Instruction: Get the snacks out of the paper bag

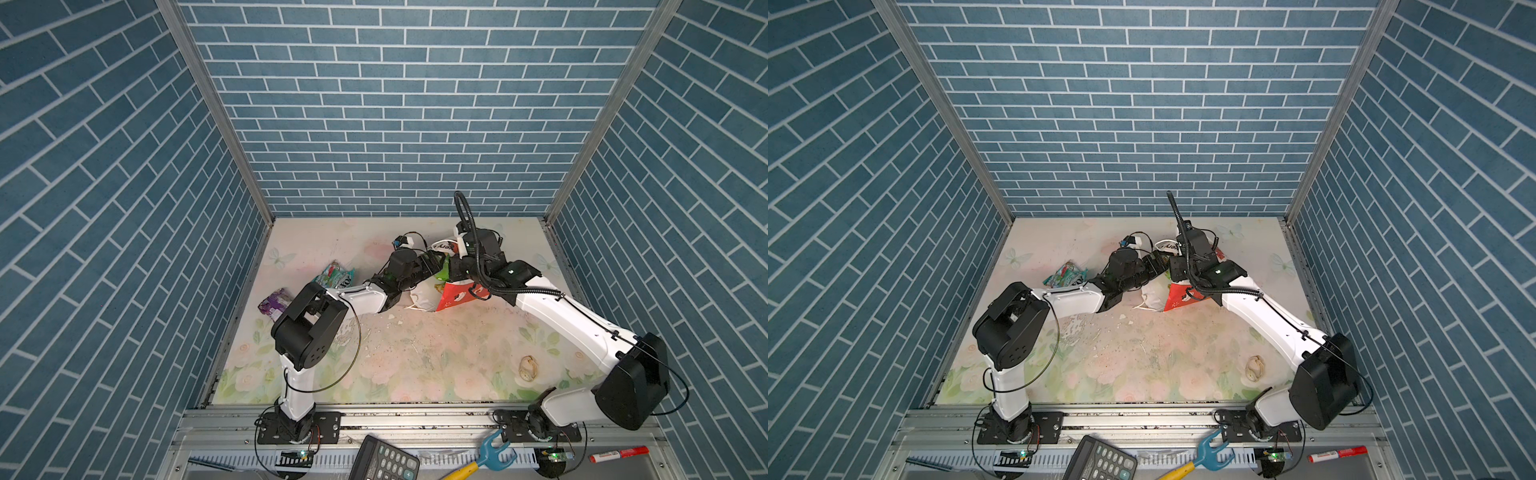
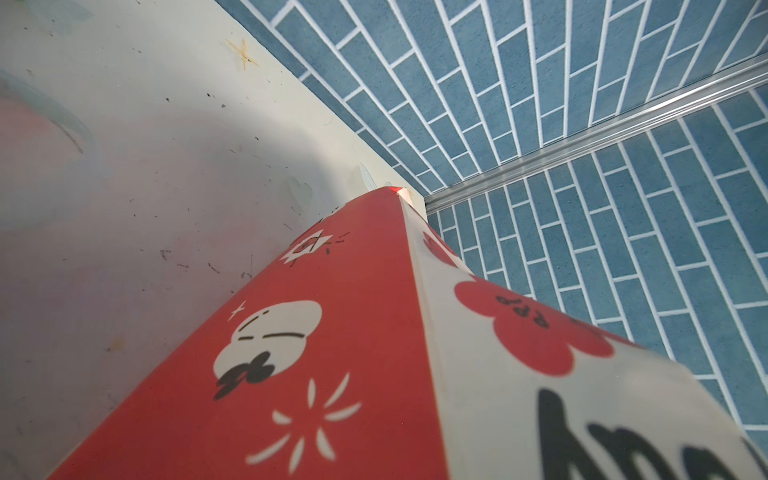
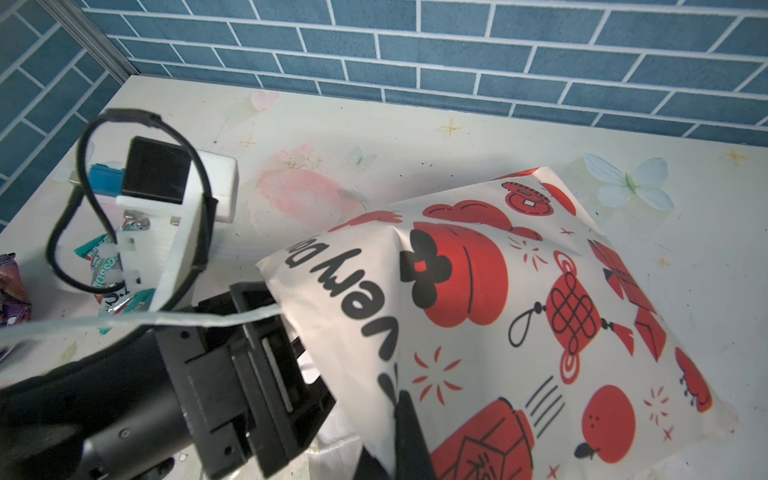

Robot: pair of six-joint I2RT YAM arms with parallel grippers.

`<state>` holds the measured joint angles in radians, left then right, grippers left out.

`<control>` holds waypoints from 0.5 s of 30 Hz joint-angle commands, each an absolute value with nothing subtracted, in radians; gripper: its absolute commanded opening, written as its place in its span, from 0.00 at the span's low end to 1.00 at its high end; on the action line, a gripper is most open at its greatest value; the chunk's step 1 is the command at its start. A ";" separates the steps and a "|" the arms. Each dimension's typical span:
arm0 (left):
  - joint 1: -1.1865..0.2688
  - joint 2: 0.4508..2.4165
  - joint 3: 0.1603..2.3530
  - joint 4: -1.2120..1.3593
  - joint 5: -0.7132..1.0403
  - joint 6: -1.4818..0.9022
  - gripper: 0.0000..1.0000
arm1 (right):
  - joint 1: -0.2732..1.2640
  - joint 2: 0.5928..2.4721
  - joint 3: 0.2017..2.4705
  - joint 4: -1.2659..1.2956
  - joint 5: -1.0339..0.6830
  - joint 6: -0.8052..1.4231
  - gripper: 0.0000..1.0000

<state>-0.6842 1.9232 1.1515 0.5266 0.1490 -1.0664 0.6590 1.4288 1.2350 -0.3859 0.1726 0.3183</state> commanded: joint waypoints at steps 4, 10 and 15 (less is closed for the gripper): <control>-0.672 1.933 1.176 0.526 0.145 -1.084 0.93 | 0.663 1.436 1.253 -0.359 0.158 0.365 0.00; -0.672 1.932 1.160 0.603 0.158 -1.126 0.93 | 0.663 1.442 1.255 -0.358 0.155 0.364 0.00; -0.672 1.925 1.132 0.660 0.163 -1.186 0.93 | 0.663 1.442 1.253 -0.357 0.160 0.364 0.00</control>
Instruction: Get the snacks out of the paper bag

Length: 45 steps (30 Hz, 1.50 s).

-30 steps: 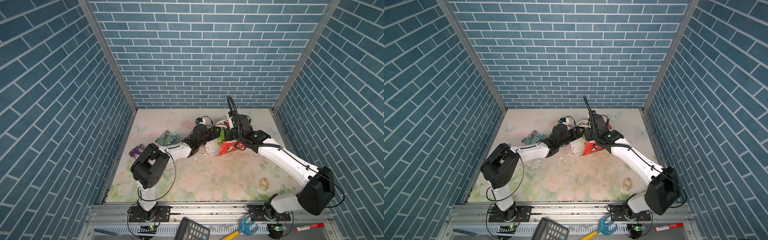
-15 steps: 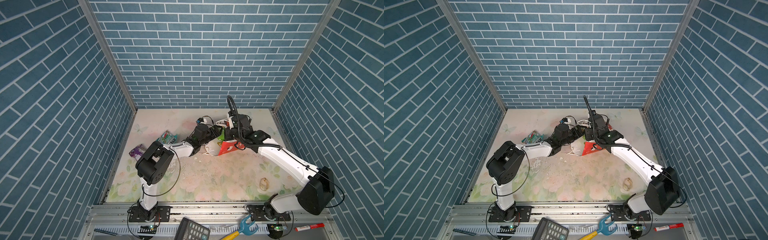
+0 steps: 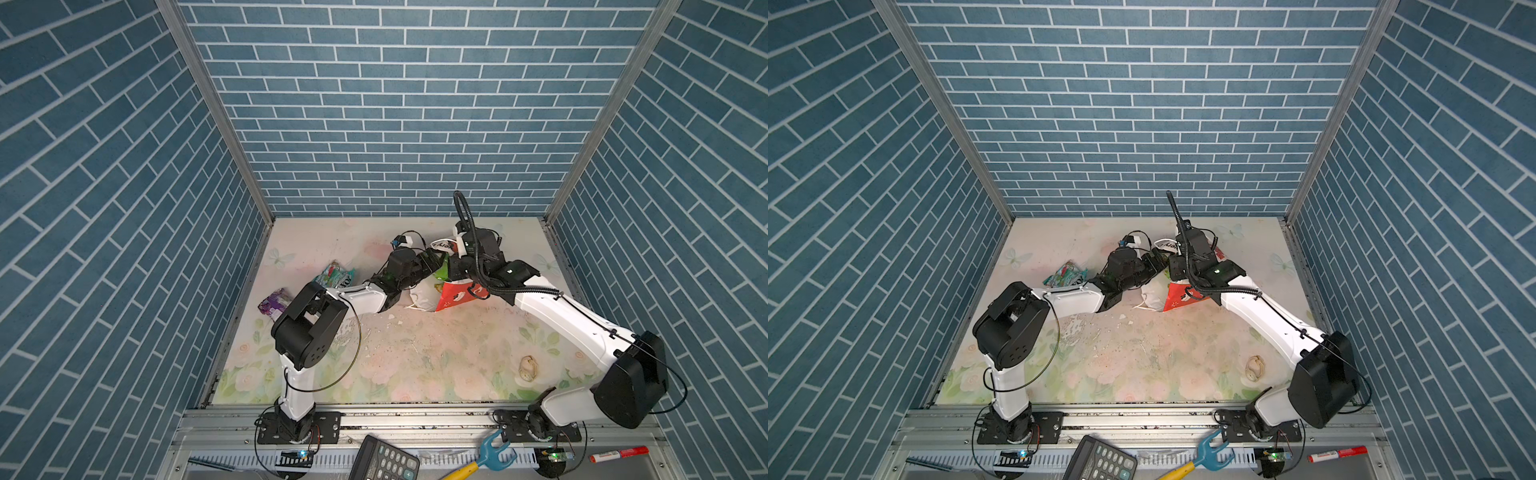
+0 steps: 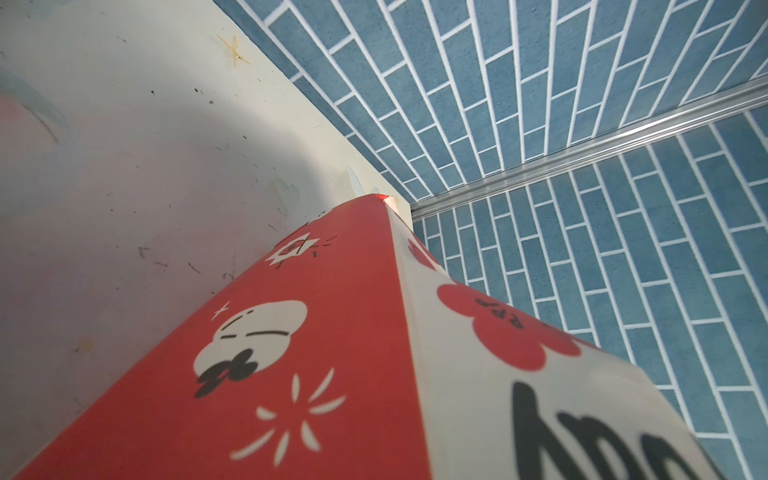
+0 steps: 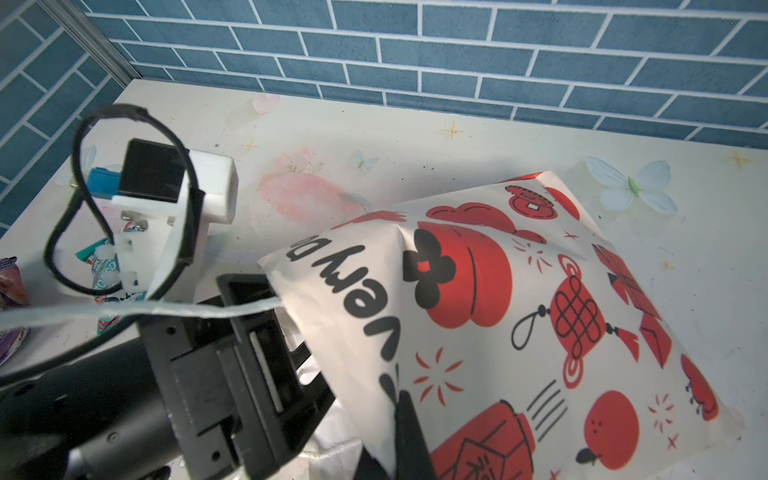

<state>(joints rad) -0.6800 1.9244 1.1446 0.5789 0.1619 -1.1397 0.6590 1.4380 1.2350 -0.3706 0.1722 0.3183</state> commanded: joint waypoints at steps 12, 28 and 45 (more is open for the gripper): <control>-0.673 2.007 1.195 0.587 0.137 -1.200 0.98 | 0.663 1.443 1.255 -0.357 0.157 0.368 0.00; -0.673 2.054 1.228 0.590 0.155 -1.198 0.64 | 0.663 1.446 1.250 -0.354 0.164 0.367 0.00; -0.673 2.042 1.209 0.601 0.165 -1.203 0.08 | 0.663 1.437 1.240 -0.353 0.175 0.364 0.00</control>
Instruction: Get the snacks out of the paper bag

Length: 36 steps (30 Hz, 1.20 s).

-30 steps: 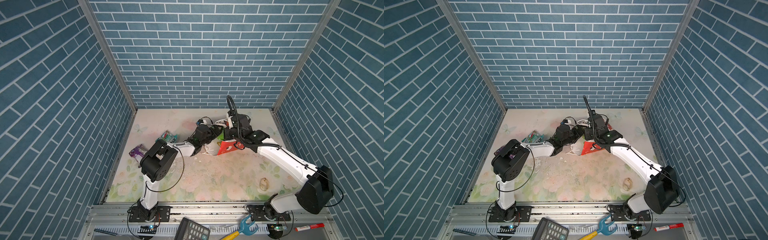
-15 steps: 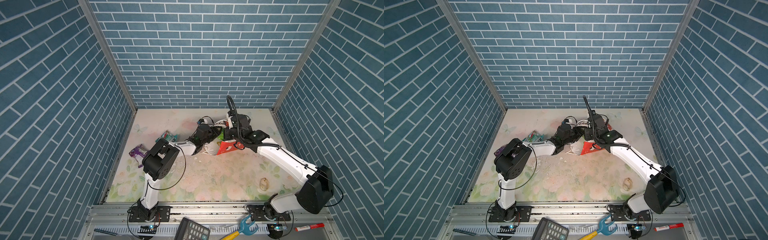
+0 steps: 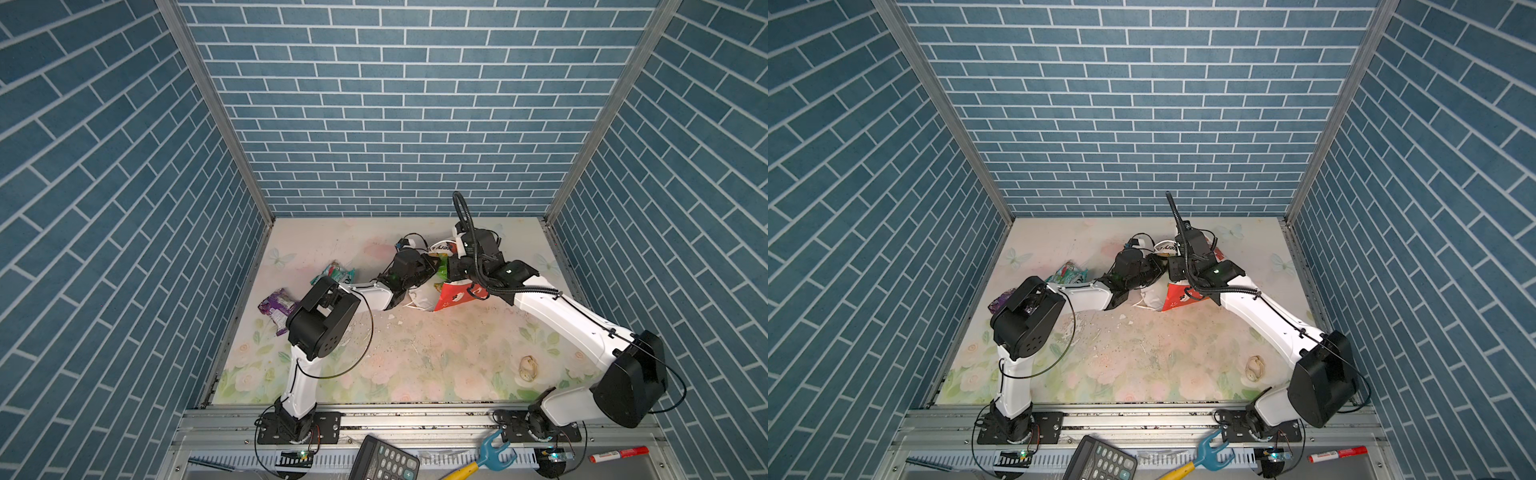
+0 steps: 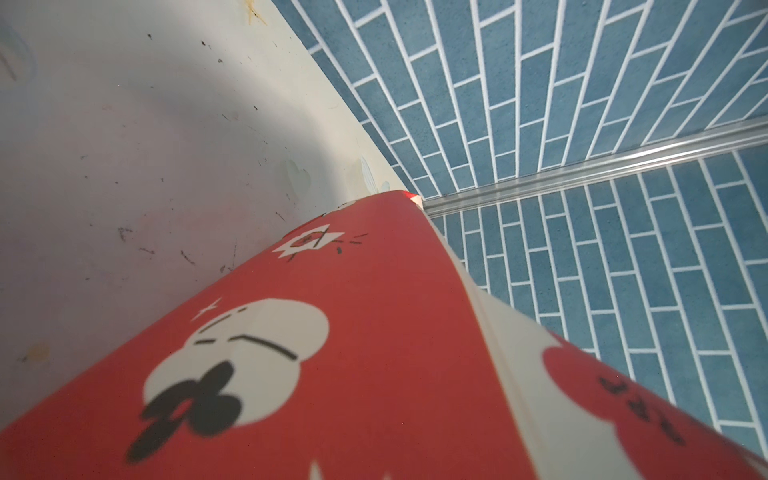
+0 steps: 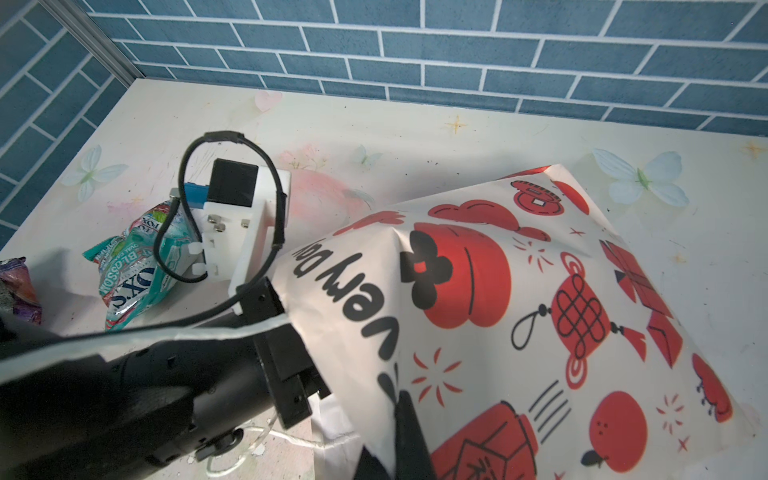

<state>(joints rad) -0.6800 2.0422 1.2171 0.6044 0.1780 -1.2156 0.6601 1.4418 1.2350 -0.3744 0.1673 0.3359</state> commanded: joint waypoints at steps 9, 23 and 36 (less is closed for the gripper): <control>-0.673 2.051 1.207 0.602 0.193 -1.197 0.00 | 0.663 1.431 1.235 -0.354 0.183 0.364 0.00; -0.675 2.012 1.169 0.597 0.189 -1.140 0.00 | 0.663 1.430 1.235 -0.375 0.193 0.376 0.00; -0.675 1.965 1.151 0.580 0.184 -1.107 0.00 | 0.663 1.436 1.228 -0.368 0.209 0.384 0.00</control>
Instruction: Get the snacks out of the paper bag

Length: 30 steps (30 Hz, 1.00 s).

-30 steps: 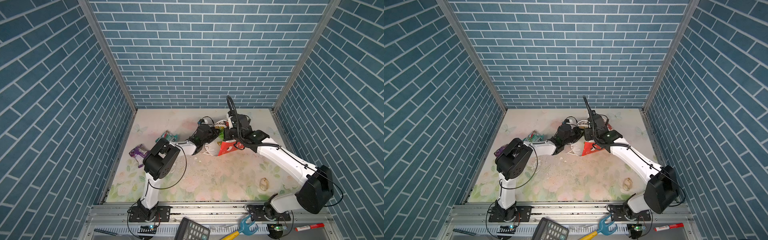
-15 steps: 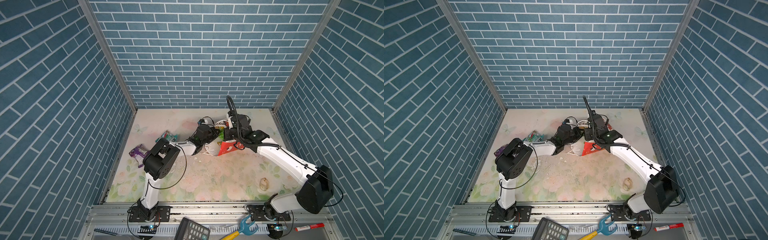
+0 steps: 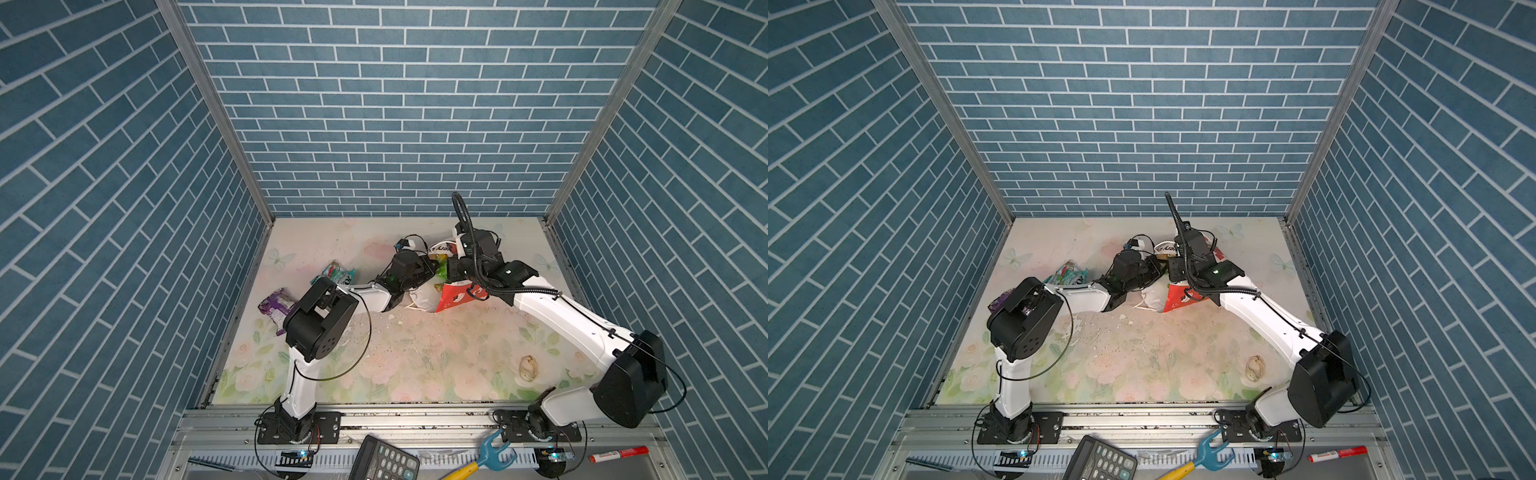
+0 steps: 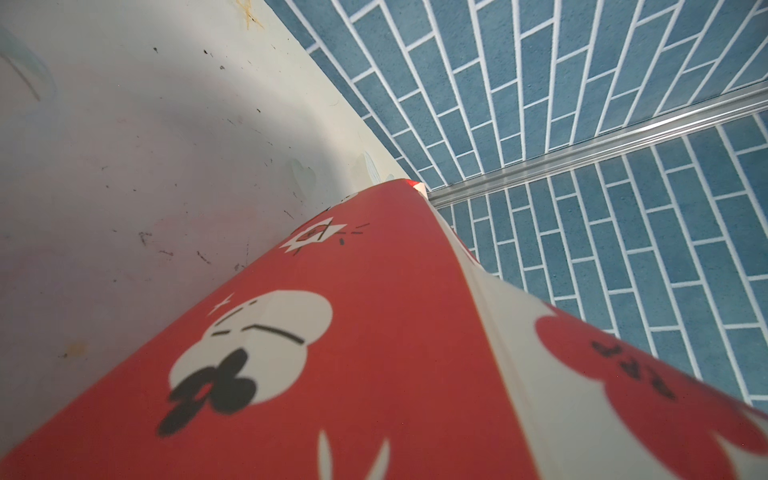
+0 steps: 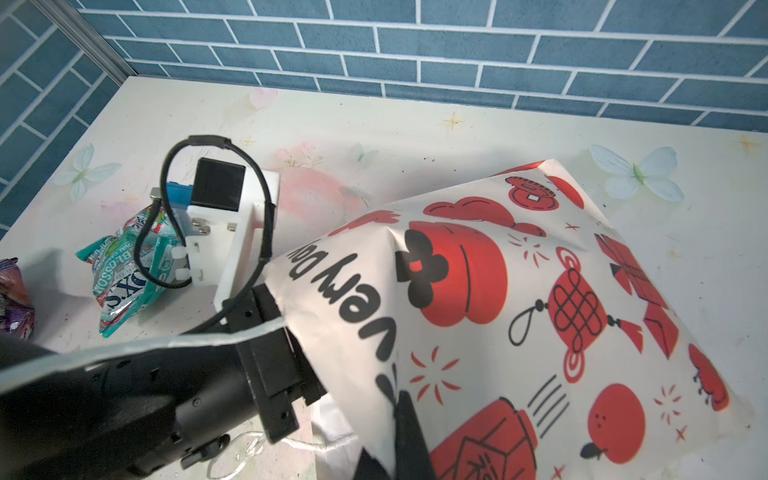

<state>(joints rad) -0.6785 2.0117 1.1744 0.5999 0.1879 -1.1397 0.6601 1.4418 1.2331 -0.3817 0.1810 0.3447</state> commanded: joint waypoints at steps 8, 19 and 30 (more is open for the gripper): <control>-0.680 1.918 1.125 0.555 0.168 -1.055 0.00 | 0.662 1.437 1.223 -0.356 0.209 0.383 0.00; -0.680 1.872 1.090 0.554 0.163 -1.040 0.00 | 0.663 1.433 1.216 -0.352 0.212 0.394 0.00; -0.680 1.803 1.048 0.532 0.138 -1.003 0.00 | 0.663 1.441 1.214 -0.332 0.212 0.396 0.00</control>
<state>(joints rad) -0.6800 1.8378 1.0615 0.5274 0.1577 -1.0317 0.6609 1.4418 1.2221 -0.3576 0.1886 0.3622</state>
